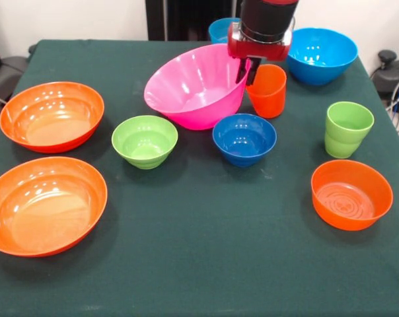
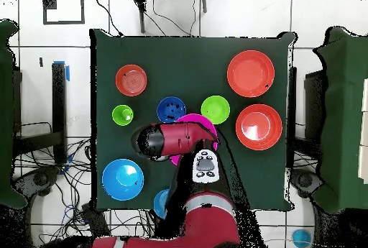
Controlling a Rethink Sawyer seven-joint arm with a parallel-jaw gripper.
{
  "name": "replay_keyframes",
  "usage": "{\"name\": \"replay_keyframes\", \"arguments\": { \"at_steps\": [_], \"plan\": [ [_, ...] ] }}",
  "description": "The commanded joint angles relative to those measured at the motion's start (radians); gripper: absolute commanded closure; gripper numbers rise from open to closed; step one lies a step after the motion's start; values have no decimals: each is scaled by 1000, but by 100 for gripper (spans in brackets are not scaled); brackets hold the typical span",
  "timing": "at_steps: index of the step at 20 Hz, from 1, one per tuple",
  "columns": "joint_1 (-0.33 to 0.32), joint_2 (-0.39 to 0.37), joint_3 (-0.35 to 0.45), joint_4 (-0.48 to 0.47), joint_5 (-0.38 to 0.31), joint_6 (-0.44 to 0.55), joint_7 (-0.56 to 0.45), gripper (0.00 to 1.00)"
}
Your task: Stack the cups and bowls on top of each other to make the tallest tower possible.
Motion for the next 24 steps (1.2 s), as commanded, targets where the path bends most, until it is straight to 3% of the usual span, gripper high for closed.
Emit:
{"name": "replay_keyframes", "arguments": {
  "at_steps": [1, 11, 16, 24],
  "plan": [
    [48, 60, 56, -70, 0, -25, 107, 100],
    [37, 17, 60, -10, -9, -53, 91, 100],
    [26, -67, 79, -9, 29, 90, 56, 100],
    [37, -148, 82, 14, 40, 178, 47, 100]
  ]
}}
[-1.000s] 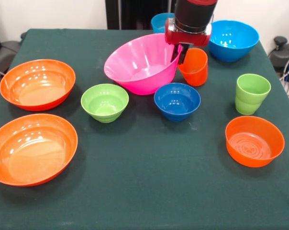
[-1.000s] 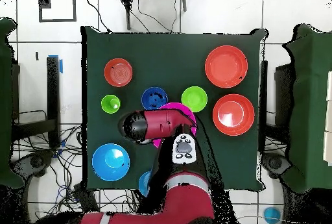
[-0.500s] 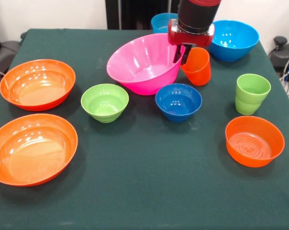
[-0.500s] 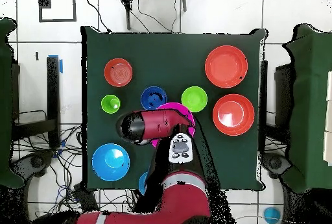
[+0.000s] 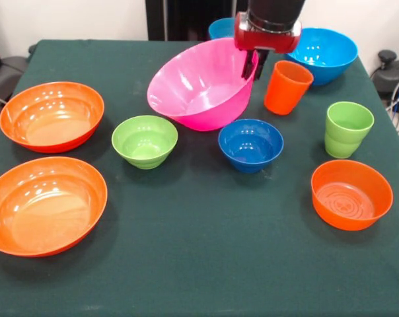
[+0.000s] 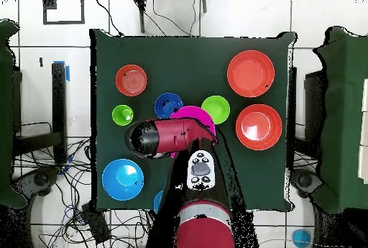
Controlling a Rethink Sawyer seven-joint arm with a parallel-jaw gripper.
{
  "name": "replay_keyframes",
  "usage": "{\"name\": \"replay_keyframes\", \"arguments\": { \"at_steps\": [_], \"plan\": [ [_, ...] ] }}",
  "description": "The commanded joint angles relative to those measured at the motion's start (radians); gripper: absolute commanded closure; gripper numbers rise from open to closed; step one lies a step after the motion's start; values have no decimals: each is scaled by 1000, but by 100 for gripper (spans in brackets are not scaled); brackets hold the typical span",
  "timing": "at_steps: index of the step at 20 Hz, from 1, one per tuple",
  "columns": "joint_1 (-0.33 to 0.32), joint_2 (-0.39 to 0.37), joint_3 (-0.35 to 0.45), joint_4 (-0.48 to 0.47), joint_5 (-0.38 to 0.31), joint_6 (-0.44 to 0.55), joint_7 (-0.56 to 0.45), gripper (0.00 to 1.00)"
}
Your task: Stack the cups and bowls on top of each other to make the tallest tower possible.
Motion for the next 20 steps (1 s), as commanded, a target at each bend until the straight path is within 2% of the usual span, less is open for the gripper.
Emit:
{"name": "replay_keyframes", "arguments": {
  "at_steps": [1, 6, 14, 20],
  "plan": [
    [18, -95, 84, 26, 39, 145, 47, 100],
    [11, -164, 100, 5, 72, 284, 27, 100],
    [-1, -218, 109, 23, 87, 324, 7, 100],
    [6, -214, 108, 11, 89, 332, 19, 100]
  ]
}}
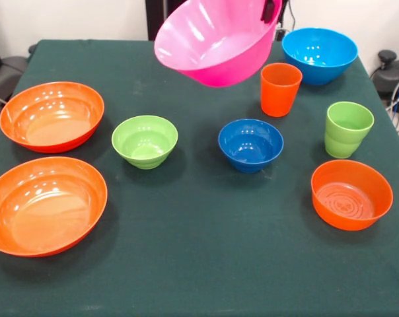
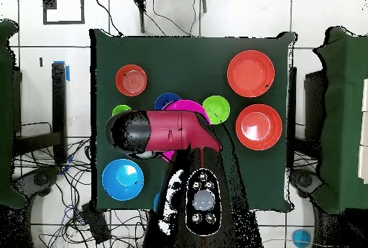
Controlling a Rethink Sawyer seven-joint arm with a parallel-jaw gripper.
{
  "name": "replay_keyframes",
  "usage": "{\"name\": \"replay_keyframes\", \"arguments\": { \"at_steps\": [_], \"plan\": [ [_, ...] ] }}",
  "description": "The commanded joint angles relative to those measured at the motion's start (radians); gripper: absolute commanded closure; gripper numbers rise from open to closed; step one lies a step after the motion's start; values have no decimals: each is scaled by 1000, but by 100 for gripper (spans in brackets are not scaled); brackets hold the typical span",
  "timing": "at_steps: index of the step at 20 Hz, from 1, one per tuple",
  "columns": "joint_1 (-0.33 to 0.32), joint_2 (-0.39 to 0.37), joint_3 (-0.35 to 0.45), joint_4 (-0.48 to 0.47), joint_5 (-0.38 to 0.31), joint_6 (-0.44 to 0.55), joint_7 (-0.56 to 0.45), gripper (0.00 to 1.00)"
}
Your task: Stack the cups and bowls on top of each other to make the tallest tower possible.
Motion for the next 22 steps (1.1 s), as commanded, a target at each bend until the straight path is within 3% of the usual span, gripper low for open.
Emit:
{"name": "replay_keyframes", "arguments": {
  "at_steps": [1, 14, 22],
  "plan": [
    [6, -2, 87, 8, 11, 74, 21, 100],
    [67, 120, 58, -82, 15, 28, 147, 100],
    [100, 171, 45, -131, 11, 18, 149, 100]
  ]
}}
